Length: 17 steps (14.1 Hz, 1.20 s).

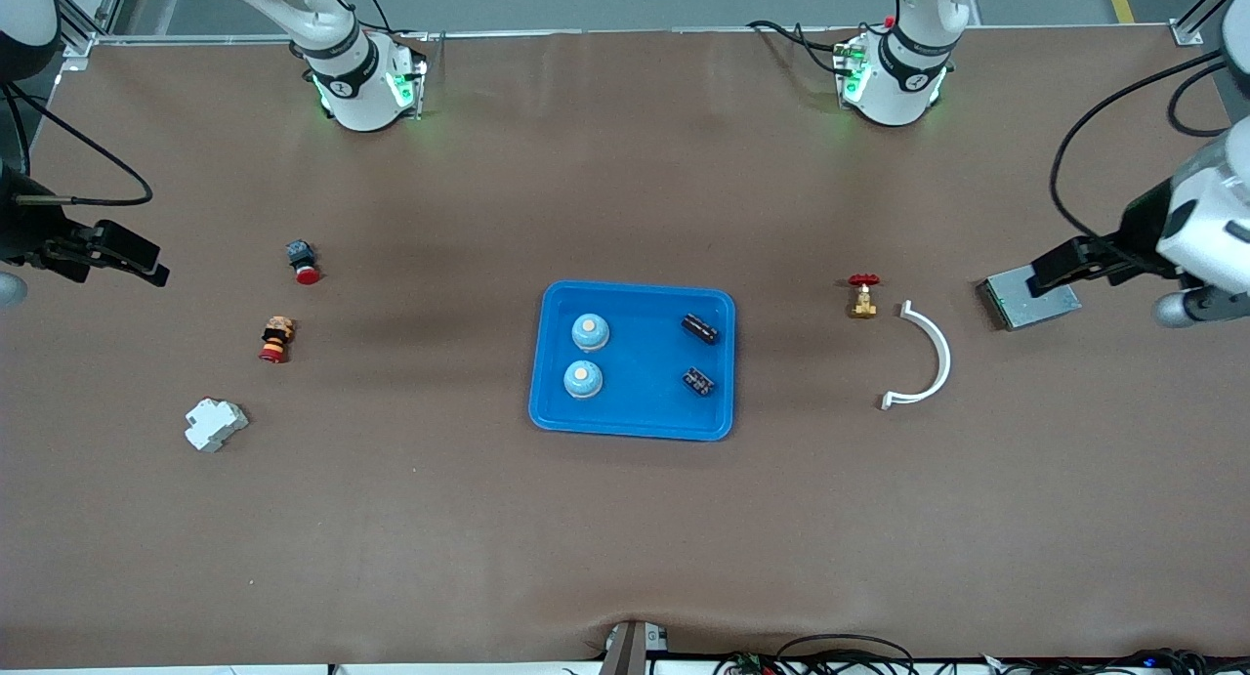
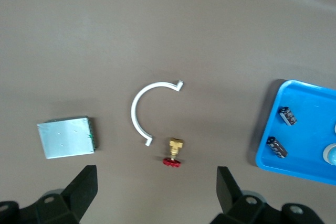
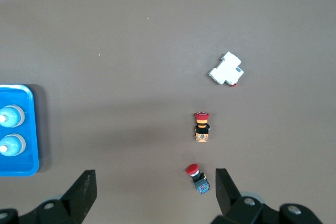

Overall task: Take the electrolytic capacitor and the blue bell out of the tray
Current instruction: 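Move the right gripper and the left gripper toward the blue tray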

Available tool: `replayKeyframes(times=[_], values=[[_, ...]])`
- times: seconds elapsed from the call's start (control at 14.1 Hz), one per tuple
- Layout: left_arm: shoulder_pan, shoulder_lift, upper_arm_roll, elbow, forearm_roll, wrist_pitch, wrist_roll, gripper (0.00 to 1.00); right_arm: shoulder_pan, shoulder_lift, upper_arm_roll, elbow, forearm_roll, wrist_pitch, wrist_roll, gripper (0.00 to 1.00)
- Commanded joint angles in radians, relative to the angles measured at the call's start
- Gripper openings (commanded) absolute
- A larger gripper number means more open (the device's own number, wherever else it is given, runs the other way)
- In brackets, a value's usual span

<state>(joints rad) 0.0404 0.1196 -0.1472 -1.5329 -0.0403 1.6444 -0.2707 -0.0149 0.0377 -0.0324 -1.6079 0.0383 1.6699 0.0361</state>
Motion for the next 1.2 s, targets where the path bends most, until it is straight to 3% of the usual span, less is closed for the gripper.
replayKeyframes(times=[0.0,0.35,0.5,1.13], values=[[-0.026,0.008,-0.006,0.016,-0.006,-0.018,-0.057,1.0,0.009,-0.015,0.009,-0.015,0.012,-0.001,0.091,1.0],[-0.148,0.078,-0.006,0.02,0.002,-0.017,-0.405,1.0,0.169,-0.007,0.011,-0.067,0.002,0.06,0.271,1.0],[-0.171,0.112,-0.009,0.022,-0.004,-0.008,-0.476,1.0,0.266,0.02,0.011,-0.125,-0.006,0.181,0.37,1.0],[-0.336,0.333,-0.011,0.031,-0.033,0.23,-0.955,1.0,0.464,0.286,0.012,-0.132,0.048,0.482,0.681,1.0]])
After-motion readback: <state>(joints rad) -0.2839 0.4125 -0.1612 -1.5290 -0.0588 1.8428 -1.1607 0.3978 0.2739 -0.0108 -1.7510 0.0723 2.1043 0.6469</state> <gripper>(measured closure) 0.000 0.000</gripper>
